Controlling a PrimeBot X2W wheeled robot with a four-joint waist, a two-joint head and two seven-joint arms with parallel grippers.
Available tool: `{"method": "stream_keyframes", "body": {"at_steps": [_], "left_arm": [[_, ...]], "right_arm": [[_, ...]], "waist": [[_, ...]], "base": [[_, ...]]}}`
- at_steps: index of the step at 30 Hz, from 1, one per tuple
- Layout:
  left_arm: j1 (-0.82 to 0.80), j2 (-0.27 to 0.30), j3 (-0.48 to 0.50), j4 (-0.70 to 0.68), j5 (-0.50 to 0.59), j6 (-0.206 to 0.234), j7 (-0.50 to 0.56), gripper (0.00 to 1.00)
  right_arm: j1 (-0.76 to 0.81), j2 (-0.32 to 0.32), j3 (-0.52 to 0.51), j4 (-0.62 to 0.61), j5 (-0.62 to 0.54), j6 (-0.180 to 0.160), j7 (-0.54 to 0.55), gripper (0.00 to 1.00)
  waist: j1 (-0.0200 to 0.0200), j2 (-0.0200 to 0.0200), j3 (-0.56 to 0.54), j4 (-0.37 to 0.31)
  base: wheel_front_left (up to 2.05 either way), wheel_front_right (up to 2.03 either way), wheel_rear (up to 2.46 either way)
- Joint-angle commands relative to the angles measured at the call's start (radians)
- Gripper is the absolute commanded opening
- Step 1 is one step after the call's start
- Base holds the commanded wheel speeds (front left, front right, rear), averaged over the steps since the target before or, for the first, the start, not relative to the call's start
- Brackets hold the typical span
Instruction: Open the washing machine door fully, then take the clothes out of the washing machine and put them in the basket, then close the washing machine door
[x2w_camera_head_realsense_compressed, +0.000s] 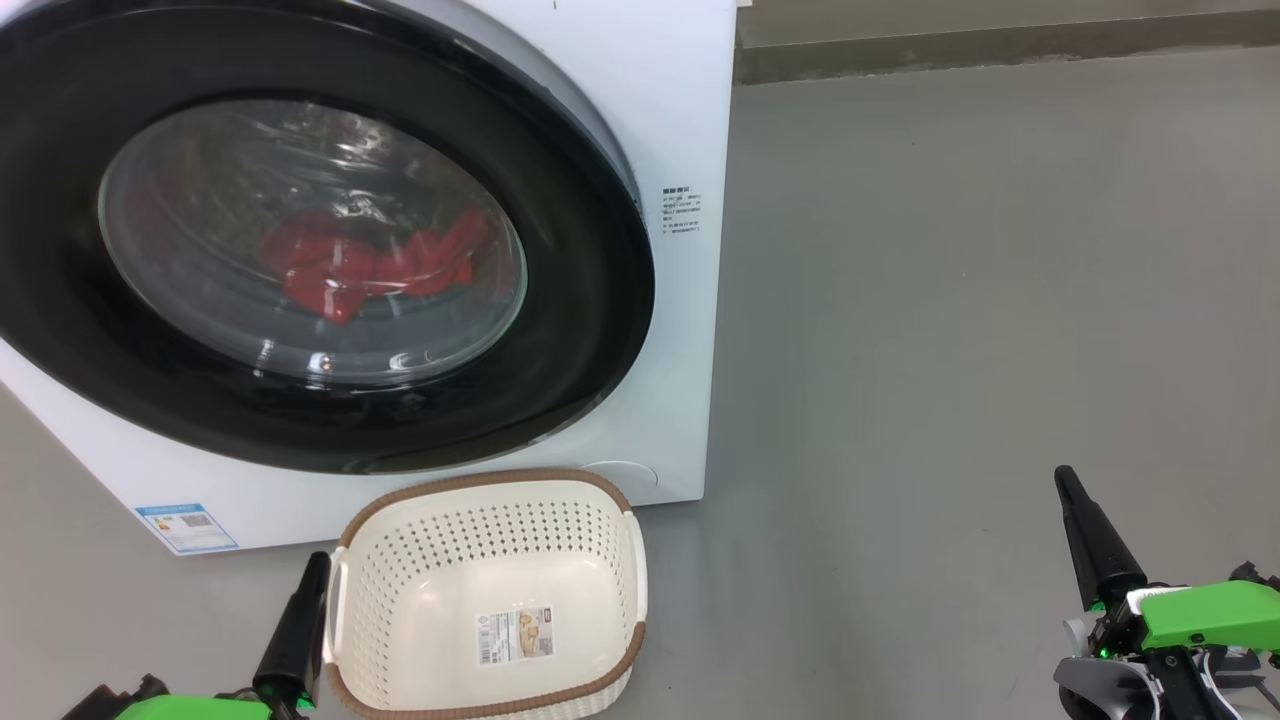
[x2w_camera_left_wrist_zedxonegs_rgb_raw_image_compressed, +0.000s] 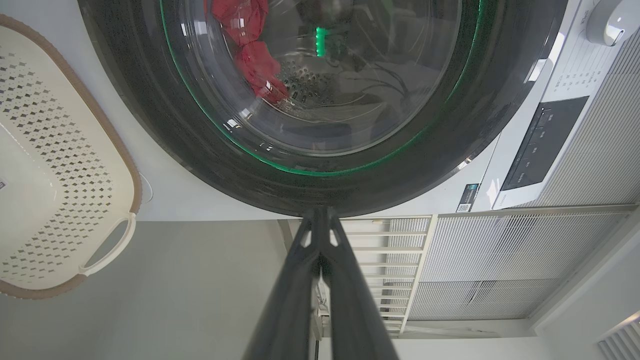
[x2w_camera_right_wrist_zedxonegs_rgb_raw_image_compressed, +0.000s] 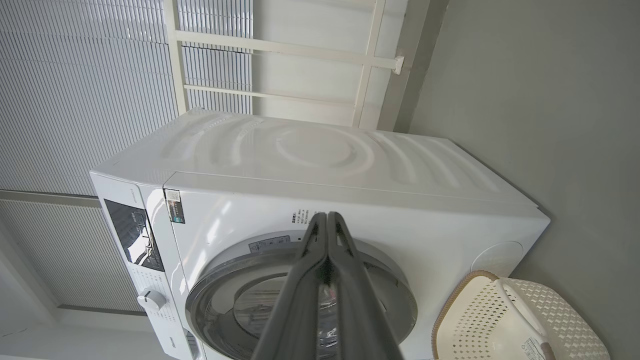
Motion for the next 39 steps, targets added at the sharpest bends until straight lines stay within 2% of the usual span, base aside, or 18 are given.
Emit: {"method": "stream_keyframes", "body": {"at_steps": [1, 28, 29, 36, 39], "left_arm": [[-0.041, 0.01, 0.035, -0.026, -0.005, -0.007, 0.006, 0.0], [-0.041, 0.01, 0.035, -0.026, -0.005, -0.007, 0.006, 0.0], [0.002, -0.001, -0.002, 0.005, 0.0, 0.0, -0.001, 1.0], [0.027, -0.009, -0.009, 0.032, 0.008, 0.0, -0.01, 1.0], [0.029, -0.009, -0.012, 0.024, 0.019, 0.0, -0.018, 1.0]], "right_arm": [[-0.043, -0.009, 0.019, -0.029, -0.002, 0.0, 0.007, 0.0], [-0.043, -0.009, 0.019, -0.029, -0.002, 0.0, 0.007, 0.0], [0.001, 0.002, 0.001, 0.006, 0.0, 0.0, 0.0, 1.0], [0.028, 0.016, 0.009, 0.038, -0.002, 0.0, -0.007, 1.0], [0.032, 0.013, 0.016, 0.033, -0.011, 0.0, -0.017, 1.0]], "waist": [[0.0, 0.0, 0.0, 0.0], [0.0, 0.0, 0.0, 0.0], [0.0, 0.0, 0.0, 0.0], [0.0003, 0.0, 0.001, 0.0], [0.0021, 0.0, 0.0, 0.002]], "base": [[0.0, 0.0, 0.0], [0.0, 0.0, 0.0], [0.0, 0.0, 0.0], [0.0, 0.0, 0.0], [0.0, 0.0, 0.0]]}}
